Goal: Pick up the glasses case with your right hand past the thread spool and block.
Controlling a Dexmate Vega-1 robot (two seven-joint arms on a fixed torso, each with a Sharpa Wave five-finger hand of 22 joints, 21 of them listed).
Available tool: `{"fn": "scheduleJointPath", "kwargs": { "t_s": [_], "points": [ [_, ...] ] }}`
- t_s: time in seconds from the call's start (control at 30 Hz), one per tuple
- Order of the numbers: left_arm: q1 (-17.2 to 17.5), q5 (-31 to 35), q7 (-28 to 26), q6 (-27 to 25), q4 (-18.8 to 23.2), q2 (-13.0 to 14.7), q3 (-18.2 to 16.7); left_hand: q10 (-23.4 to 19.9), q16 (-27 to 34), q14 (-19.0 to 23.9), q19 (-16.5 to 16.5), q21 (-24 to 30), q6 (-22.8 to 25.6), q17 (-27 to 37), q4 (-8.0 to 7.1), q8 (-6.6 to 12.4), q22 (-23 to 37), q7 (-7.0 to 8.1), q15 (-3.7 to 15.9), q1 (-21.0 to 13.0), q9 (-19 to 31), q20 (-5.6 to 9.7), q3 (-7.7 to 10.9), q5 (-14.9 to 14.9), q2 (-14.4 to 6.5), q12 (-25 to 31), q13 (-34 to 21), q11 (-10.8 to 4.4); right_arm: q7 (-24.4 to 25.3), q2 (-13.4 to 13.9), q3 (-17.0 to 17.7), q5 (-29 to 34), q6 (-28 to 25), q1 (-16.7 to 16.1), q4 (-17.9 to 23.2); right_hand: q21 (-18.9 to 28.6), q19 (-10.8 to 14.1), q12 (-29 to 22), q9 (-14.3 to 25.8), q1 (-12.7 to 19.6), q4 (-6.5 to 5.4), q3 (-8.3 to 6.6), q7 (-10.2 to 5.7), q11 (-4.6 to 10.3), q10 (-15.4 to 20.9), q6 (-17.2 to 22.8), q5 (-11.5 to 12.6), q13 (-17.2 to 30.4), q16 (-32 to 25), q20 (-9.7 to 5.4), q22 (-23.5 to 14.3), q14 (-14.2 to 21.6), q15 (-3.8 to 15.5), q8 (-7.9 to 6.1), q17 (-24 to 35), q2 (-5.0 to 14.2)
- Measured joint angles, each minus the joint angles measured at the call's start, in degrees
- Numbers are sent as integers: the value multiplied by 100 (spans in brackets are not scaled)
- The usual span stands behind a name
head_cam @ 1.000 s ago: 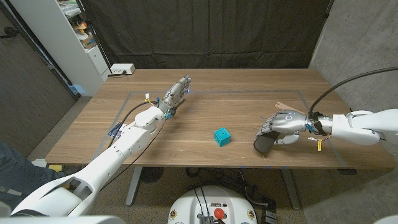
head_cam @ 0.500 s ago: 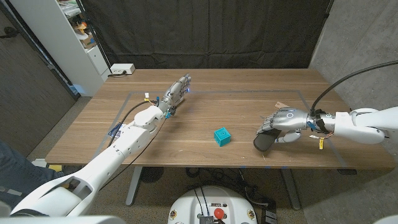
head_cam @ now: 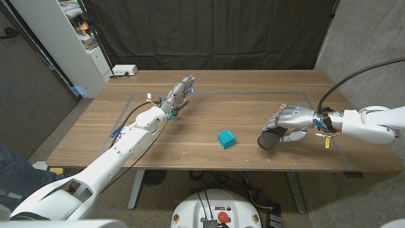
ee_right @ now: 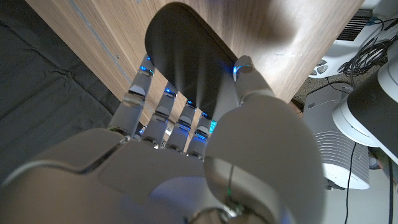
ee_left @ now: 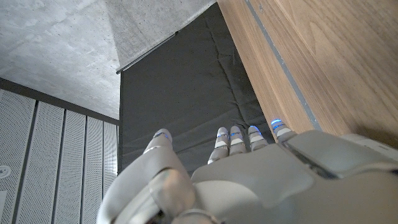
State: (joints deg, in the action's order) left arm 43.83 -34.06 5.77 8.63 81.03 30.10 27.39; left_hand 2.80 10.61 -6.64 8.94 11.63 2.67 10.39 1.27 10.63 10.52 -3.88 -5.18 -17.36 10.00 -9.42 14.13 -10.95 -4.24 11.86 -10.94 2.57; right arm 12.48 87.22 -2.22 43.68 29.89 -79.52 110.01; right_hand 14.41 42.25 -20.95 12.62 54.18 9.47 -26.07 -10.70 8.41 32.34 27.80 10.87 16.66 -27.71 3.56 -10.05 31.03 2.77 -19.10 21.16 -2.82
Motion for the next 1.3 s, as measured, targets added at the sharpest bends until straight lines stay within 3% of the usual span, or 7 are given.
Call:
{"fn": "scheduleJointPath", "kwargs": {
  "t_s": [0.37,0.47,0.5,0.57,0.67,1.23,1.3],
  "points": [
    [-24,-15,86,62,-33,3,-9,0,0,0,0,0,0,0,0,0,0,0,0,0,0,0,0,0,0,0,0,0,-614,-743,826,159,384,-308,110,-1,0,11,4,0,0,0,6,0,0,6,0,30,5,0,8,-1,0,4,0,0],
    [-30,-15,86,62,-48,4,-18,0,0,0,0,0,0,1,0,0,0,0,0,0,0,0,0,0,0,0,0,0,-791,-743,826,197,483,-308,110,-2,0,11,5,0,0,0,6,0,0,6,38,30,5,0,7,-1,0,-6,-1,0],
    [-31,-23,110,83,-53,5,-20,0,0,0,0,0,0,0,0,0,0,0,0,0,0,0,0,0,0,0,0,0,-846,-975,1006,209,513,-323,162,-2,0,11,5,0,0,0,6,0,0,6,39,30,5,0,7,1,2,-16,-1,0],
    [-34,-23,110,83,-67,4,-25,0,0,0,0,0,0,1,0,0,0,0,0,0,0,0,0,0,0,0,0,0,-996,-975,1006,234,603,-323,162,-2,0,11,5,0,0,0,6,0,1,6,40,30,21,0,6,21,22,-17,-3,0],
    [-35,-41,152,125,-76,5,-30,0,0,0,0,0,0,1,0,0,0,0,0,0,0,0,0,0,0,0,0,0,-1104,-1365,1278,251,661,-322,258,-5,0,11,5,0,0,0,6,0,1,6,40,34,49,0,5,31,32,-17,-4,0],
    [-61,-72,279,211,-145,3,-44,0,0,0,0,0,0,1,-1,0,0,0,0,22,0,0,1,0,-22,0,0,-1,-1679,-2103,1659,300,964,-121,465,-24,0,34,0,0,0,0,6,8,32,6,39,67,50,0,2,65,3,-19,27,0],
    [-116,-74,288,215,-239,-27,-44,0,0,0,0,0,0,1,-1,0,0,0,0,22,0,0,1,0,-22,0,0,0,-2002,-2131,1672,302,1093,-106,473,-24,0,45,4,0,0,0,6,8,32,6,39,80,89,0,2,83,22,-19,27,0]
  ]
}}
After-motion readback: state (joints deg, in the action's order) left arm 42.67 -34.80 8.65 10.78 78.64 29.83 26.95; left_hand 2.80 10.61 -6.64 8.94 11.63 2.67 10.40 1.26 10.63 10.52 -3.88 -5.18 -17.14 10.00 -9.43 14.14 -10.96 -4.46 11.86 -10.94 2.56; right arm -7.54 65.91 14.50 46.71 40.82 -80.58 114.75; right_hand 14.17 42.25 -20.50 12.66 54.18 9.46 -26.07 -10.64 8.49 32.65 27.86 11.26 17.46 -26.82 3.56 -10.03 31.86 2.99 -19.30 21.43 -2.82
